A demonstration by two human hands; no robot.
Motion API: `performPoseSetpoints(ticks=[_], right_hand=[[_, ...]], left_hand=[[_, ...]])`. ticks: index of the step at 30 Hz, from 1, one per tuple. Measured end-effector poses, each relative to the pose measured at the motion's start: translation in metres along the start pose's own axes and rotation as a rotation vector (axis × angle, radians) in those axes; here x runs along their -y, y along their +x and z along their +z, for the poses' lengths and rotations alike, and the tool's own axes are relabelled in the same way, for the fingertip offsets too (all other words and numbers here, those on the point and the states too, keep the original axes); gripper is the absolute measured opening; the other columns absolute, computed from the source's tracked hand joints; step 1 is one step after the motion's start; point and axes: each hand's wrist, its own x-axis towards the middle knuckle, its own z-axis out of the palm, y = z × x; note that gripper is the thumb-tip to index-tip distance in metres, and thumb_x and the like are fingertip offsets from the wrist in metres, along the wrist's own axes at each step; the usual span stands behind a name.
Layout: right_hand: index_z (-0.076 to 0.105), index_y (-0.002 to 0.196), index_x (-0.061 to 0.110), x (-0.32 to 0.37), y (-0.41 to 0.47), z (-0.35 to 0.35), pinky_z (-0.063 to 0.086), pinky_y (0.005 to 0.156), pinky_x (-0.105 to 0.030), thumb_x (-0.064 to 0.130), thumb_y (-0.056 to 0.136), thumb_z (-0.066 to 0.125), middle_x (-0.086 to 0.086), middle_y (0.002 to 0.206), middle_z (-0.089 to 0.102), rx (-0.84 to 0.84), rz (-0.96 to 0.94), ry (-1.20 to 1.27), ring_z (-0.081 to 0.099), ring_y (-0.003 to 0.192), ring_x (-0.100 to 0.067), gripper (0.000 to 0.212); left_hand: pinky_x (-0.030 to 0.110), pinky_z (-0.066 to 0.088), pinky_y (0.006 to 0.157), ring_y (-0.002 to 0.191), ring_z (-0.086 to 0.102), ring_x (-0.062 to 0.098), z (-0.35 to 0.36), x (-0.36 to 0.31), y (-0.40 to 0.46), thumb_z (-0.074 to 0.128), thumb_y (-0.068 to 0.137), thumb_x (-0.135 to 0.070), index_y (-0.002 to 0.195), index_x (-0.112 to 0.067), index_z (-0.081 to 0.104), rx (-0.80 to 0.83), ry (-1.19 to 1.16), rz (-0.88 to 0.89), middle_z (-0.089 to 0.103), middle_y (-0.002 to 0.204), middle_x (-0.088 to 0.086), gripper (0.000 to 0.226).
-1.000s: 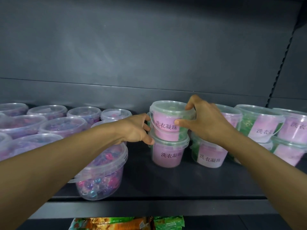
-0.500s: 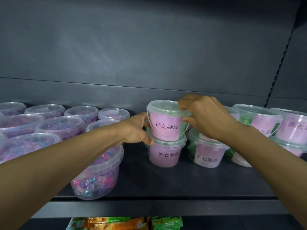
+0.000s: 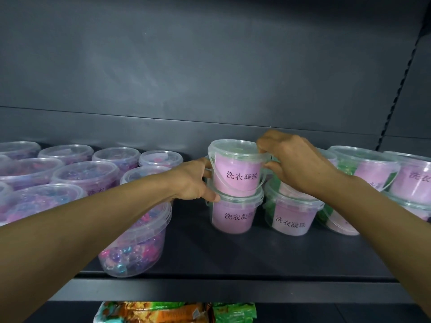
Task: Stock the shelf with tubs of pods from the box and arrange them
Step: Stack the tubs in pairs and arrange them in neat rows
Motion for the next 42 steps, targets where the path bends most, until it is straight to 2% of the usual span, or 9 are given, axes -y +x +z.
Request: performPoseSetpoints(ticks=[6,14,18,23,29,32,35,38,42], right_hand=[[0.054,0.085,0.007,-0.003,-0.002,0.0,0.051,0.062,-0.046,0.0,0.074,0.073,-0.01,0.089,0.057,0.006,-0.009,-0.016,0.057,0.071,-0.033,0.024],[0.054,0.088,0.007,-0.005,-0.002,-0.001,0.05,0.064,-0.046,0.001,0.075,0.072,-0.01,0.092,0.056,0.026,-0.01,-0.025,0.057,0.073,-0.033,0.023],[0.052,0.086,0.008,-0.006,-0.001,0.002,0.051,0.062,-0.046,-0.002,0.074,0.071,-0.009,0.091,0.056,0.022,-0.014,-0.026,0.058,0.071,-0.034,0.024],[0.052,0.086,0.007,-0.005,-0.001,0.003,0.05,0.061,-0.046,-0.004,0.075,0.068,-0.009,0.091,0.055,0.022,-0.007,-0.033,0.057,0.07,-0.036,0.022],[0.052,0.089,0.008,-0.005,-0.002,-0.003,0.05,0.065,-0.045,0.003,0.079,0.068,-0.009,0.093,0.054,0.059,-0.012,-0.042,0.057,0.074,-0.033,0.021],[0.051,0.102,0.01,-0.003,-0.004,-0.005,0.051,0.071,-0.044,0.019,0.085,0.067,-0.006,0.105,0.053,0.099,0.007,-0.058,0.058,0.082,-0.03,0.025],[0.048,0.119,0.014,0.0,-0.012,-0.006,0.051,0.081,-0.043,0.032,0.084,0.066,-0.004,0.121,0.048,0.11,0.026,-0.033,0.056,0.1,-0.025,0.043],[0.045,0.131,0.013,0.006,-0.024,-0.004,0.045,0.095,-0.037,0.027,0.081,0.07,-0.007,0.133,0.043,0.024,0.01,-0.017,0.048,0.117,-0.026,0.058],[0.05,0.122,0.01,0.032,-0.029,-0.003,0.048,0.082,-0.035,0.021,0.075,0.073,-0.009,0.129,0.047,-0.096,-0.057,0.065,0.052,0.112,-0.03,0.053]], left_hand=[[0.045,0.047,0.1,0.11,0.061,0.024,0.001,-0.003,0.003,0.079,0.056,-0.011,0.132,-0.019,0.043,0.036,-0.001,0.005,0.061,0.123,0.0,0.084],[0.043,0.043,0.105,0.118,0.056,0.022,0.0,-0.002,0.003,0.077,0.069,0.002,0.134,-0.018,0.042,0.043,-0.017,-0.021,0.056,0.131,0.0,0.076],[0.037,0.041,0.108,0.123,0.051,0.013,0.004,-0.005,0.0,0.082,0.066,-0.006,0.137,-0.024,0.039,0.02,0.0,-0.012,0.055,0.132,-0.007,0.085],[0.038,0.041,0.107,0.121,0.053,0.014,0.005,-0.005,0.001,0.083,0.065,-0.006,0.135,-0.023,0.043,-0.02,0.003,-0.019,0.057,0.129,-0.006,0.082],[0.04,0.042,0.106,0.121,0.053,0.016,0.006,-0.005,0.002,0.084,0.058,-0.012,0.134,-0.024,0.043,-0.03,0.015,-0.022,0.057,0.129,-0.006,0.087],[0.041,0.045,0.103,0.116,0.056,0.02,0.005,-0.005,-0.001,0.083,0.058,-0.013,0.132,-0.023,0.044,-0.031,0.051,-0.029,0.058,0.128,-0.001,0.084],[0.039,0.043,0.105,0.12,0.052,0.019,-0.006,-0.007,-0.013,0.083,0.067,-0.017,0.134,-0.02,0.041,-0.117,0.212,-0.045,0.052,0.133,0.0,0.08],[0.034,0.042,0.105,0.12,0.052,0.015,-0.023,-0.013,-0.039,0.078,0.073,-0.023,0.133,-0.023,0.045,-0.256,0.356,-0.017,0.052,0.131,-0.005,0.068],[0.033,0.044,0.101,0.112,0.058,0.015,-0.047,-0.009,-0.082,0.072,0.077,-0.031,0.12,-0.03,0.056,-0.372,0.47,-0.033,0.061,0.122,-0.005,0.046]])
